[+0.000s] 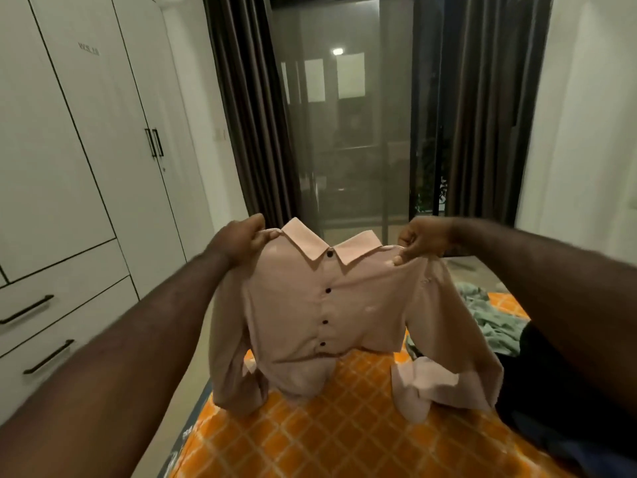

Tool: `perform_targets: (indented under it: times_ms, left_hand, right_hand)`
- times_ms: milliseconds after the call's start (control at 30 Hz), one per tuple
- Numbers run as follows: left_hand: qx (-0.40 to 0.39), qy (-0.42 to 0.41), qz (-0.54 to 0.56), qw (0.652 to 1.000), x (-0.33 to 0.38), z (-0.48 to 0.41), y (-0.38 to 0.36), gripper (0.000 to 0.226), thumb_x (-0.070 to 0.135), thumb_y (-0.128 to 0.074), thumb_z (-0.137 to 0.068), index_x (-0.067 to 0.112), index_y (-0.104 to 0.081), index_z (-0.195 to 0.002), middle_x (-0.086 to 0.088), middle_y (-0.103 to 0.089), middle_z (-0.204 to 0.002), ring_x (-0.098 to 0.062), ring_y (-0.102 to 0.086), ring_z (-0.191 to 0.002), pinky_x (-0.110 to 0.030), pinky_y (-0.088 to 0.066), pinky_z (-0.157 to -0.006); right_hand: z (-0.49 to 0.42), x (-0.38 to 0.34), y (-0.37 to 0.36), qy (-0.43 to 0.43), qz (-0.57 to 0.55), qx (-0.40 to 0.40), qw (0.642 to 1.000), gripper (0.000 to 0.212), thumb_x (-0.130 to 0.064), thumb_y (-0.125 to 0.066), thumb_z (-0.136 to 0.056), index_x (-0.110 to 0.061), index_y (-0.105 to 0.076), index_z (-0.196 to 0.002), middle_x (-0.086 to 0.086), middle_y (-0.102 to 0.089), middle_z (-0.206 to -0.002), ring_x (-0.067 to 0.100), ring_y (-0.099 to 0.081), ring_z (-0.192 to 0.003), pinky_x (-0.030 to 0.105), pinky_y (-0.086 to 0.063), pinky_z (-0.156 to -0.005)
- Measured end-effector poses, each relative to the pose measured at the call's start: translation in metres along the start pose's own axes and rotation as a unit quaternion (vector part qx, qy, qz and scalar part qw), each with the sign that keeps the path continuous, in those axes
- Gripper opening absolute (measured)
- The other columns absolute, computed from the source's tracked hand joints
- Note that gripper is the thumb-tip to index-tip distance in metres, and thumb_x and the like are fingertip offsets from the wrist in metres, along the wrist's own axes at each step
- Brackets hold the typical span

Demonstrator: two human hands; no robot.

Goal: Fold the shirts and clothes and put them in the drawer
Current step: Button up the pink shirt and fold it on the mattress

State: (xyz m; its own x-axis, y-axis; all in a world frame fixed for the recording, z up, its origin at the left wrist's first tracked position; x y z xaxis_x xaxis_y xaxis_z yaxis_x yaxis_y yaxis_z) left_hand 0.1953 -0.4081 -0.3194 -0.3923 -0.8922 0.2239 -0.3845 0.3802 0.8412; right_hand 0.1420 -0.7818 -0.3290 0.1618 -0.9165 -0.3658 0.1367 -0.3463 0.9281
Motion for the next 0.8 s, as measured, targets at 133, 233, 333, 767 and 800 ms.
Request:
perform_targets:
  times_ms: [133, 233, 333, 767, 800]
  left_hand:
    - [-0.047, 0.009, 0.073, 0.996, -0.006, -0.005, -0.009, 0.045, 0.053, -0.069, -0.089, 0.011, -0.055, -0.095, -0.002, -0.060, -0.084, -0.025, -0.056, -0.079, -0.034, -0.039, -0.062]
    - [-0.118, -0.034, 0.020, 0.992, 0.002, -0.005, -0.014, 0.045, 0.051, -0.085, -0.076, 0.020, -0.063, -0.101, 0.002, -0.064, -0.097, -0.020, -0.059, -0.091, -0.031, -0.042, -0.070]
    - [-0.175, -0.031, -0.049, 0.983, -0.004, -0.006, -0.023, 0.036, 0.035, -0.087, -0.075, 0.021, -0.071, -0.105, 0.005, -0.066, -0.100, -0.015, -0.059, -0.093, -0.027, -0.041, -0.074]
    - [0.084, 0.209, -0.019, 0.974, -0.054, -0.010, 0.031, 0.015, 0.020, -0.057, -0.095, 0.007, -0.051, -0.099, -0.024, -0.057, -0.102, -0.041, -0.059, -0.094, -0.038, -0.044, -0.071]
    - [0.098, 0.198, -0.013, 0.975, -0.050, -0.011, 0.037, 0.012, 0.017, -0.056, -0.094, 0.007, -0.049, -0.098, -0.024, -0.057, -0.101, -0.041, -0.059, -0.092, -0.039, -0.043, -0.070]
  right_hand:
    - [-0.005, 0.019, 0.008, -0.066, 0.143, 0.029, 0.987, 0.017, -0.025, -0.086, -0.080, -0.018, -0.076, -0.092, -0.001, -0.073, -0.088, 0.017, -0.068, -0.079, 0.028, -0.058, -0.066]
    - [-0.004, 0.029, 0.024, -0.102, 0.122, 0.207, 0.965, 0.017, -0.010, -0.064, -0.080, -0.021, -0.076, -0.085, 0.007, -0.074, -0.092, 0.025, -0.070, -0.084, 0.043, -0.062, -0.075]
    - [-0.003, 0.033, 0.028, -0.116, 0.046, 0.294, 0.948, 0.024, 0.000, -0.062, -0.078, -0.017, -0.077, -0.086, 0.012, -0.073, -0.092, 0.031, -0.069, -0.090, 0.034, -0.051, -0.067]
    - [-0.006, 0.013, 0.016, -0.099, 0.139, 0.131, 0.977, 0.014, -0.013, -0.079, -0.075, -0.023, -0.070, -0.080, 0.002, -0.069, -0.094, 0.020, -0.069, -0.086, 0.030, -0.059, -0.069]
    - [-0.001, 0.009, 0.017, -0.110, 0.146, 0.152, 0.971, 0.009, -0.013, -0.075, -0.078, -0.019, -0.067, -0.078, 0.004, -0.067, -0.090, 0.024, -0.070, -0.086, 0.030, -0.057, -0.068]
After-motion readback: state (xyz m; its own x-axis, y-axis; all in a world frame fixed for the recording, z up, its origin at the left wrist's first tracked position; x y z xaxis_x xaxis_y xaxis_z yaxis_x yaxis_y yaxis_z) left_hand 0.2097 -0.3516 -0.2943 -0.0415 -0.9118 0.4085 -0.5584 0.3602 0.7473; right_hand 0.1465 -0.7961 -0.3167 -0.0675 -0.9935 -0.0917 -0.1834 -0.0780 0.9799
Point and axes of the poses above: each hand's wrist, its own z-axis away from the middle knuckle, its own y-axis out of the back of the hand, x = y × z, the point moved 5 cm from there along -z, towards the middle knuckle
